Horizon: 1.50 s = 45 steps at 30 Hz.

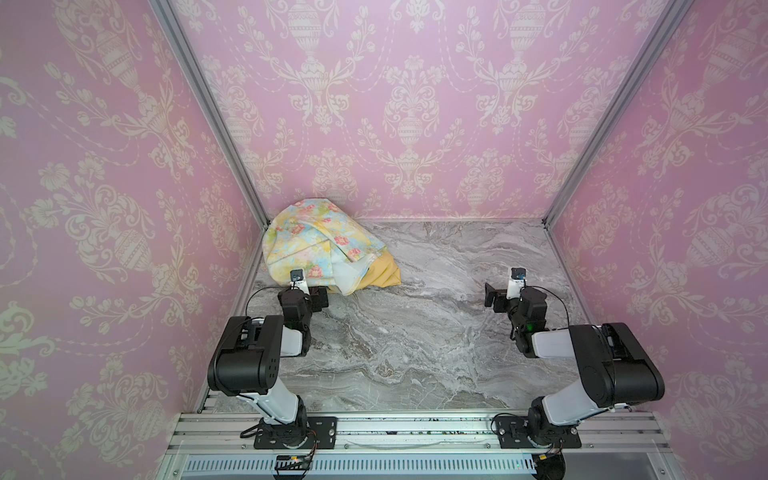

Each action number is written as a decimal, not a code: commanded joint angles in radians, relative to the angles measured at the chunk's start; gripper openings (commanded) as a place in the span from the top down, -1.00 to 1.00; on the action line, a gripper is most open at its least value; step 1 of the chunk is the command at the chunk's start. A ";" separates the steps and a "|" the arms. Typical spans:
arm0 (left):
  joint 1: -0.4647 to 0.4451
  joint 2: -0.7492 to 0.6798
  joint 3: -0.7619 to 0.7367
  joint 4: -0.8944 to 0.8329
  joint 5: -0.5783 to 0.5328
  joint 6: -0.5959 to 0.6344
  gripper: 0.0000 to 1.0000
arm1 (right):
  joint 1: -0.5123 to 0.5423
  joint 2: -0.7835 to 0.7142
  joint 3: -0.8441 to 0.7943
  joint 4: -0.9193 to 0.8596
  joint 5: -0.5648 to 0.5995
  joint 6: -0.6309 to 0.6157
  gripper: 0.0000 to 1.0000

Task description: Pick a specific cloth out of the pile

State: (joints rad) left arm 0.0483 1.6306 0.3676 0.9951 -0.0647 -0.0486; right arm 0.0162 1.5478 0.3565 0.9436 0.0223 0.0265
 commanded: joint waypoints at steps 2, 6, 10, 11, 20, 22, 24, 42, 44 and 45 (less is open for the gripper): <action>-0.010 0.005 -0.009 0.013 0.022 0.021 -0.99 | 0.002 -0.003 0.007 0.004 0.001 0.014 -1.00; -0.009 0.005 -0.010 0.016 0.001 0.014 -0.99 | 0.001 -0.002 0.009 0.000 0.001 0.016 -1.00; -0.008 0.006 -0.009 0.013 0.002 0.012 -0.99 | 0.001 -0.002 0.009 0.000 0.003 0.015 -1.00; -0.008 0.006 -0.009 0.014 0.002 0.012 -0.99 | 0.001 -0.002 0.010 0.000 0.004 0.015 -1.00; -0.022 0.006 -0.007 0.011 -0.024 0.022 -0.99 | 0.003 -0.003 0.010 0.001 0.005 0.012 -1.00; -0.025 0.005 -0.009 0.011 -0.033 0.026 -0.99 | 0.004 -0.002 0.008 0.001 0.007 0.012 -1.00; -0.025 0.006 -0.009 0.013 -0.033 0.025 -0.99 | 0.006 -0.005 0.007 0.005 0.008 0.012 -1.00; -0.073 -0.259 0.154 -0.558 -0.077 -0.039 -0.99 | 0.107 -0.164 0.058 -0.219 0.108 -0.083 -1.00; -0.080 -0.286 0.197 -0.681 -0.077 -0.070 -0.99 | 0.123 -0.188 0.065 -0.249 0.124 -0.096 -1.00; -0.084 -0.300 0.220 -0.747 -0.077 -0.085 -0.99 | 0.132 -0.202 0.068 -0.263 0.133 -0.102 -1.00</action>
State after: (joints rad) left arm -0.0235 1.3701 0.5301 0.5083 -0.1196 -0.0719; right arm 0.1284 1.3869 0.3958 0.7494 0.1051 -0.0330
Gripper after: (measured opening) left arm 0.994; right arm 0.999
